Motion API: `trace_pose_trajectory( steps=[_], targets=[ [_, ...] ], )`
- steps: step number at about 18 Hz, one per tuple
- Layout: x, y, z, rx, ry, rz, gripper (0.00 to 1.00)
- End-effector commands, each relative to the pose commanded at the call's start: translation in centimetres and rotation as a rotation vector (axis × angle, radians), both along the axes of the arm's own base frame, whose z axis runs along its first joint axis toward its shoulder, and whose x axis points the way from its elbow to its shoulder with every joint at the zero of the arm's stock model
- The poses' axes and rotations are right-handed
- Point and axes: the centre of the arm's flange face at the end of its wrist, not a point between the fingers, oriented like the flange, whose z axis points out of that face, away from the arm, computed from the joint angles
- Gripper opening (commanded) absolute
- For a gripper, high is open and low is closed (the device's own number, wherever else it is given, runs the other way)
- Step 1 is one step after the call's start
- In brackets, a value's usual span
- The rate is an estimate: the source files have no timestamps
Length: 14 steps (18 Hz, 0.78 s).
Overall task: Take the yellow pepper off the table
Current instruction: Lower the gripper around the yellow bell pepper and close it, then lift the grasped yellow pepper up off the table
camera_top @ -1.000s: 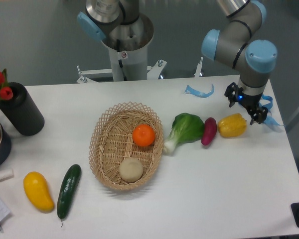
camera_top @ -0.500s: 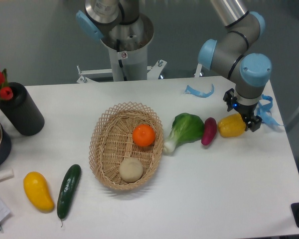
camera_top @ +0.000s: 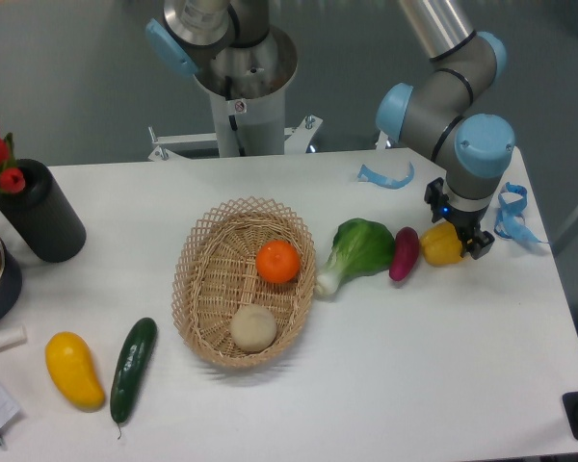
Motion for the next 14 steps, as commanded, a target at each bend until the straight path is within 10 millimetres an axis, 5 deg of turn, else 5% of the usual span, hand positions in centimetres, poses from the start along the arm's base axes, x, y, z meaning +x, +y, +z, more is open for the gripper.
trace_pose_trajectory(
  steps=[14],
  targets=[
    [-2.3,-0.8,7.5,0.148,0.092,0.28,0.56]
  ],
)
